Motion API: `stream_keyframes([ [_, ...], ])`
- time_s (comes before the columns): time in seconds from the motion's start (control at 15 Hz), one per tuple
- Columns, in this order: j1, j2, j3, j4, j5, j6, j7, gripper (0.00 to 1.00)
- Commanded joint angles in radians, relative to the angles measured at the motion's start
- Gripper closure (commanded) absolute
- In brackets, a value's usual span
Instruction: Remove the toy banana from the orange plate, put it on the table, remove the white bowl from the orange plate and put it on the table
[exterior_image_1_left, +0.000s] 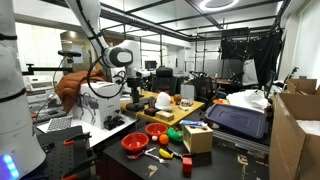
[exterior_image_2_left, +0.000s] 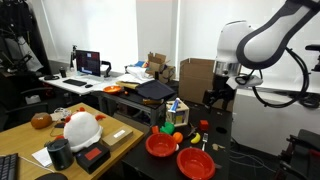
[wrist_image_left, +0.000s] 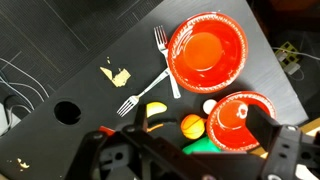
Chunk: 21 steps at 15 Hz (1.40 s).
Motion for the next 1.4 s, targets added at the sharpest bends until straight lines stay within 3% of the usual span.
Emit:
stream_keyframes([
  [0.0, -0.044, -0.167, 0.058, -0.053, 0.046, -0.147, -0.075, 0.00],
  [0.53, -0.080, -0.331, 0.109, 0.019, 0.058, -0.431, -0.074, 0.00],
  [1.33, -0.106, -0.450, 0.128, 0.082, 0.100, -0.581, -0.056, 0.00],
])
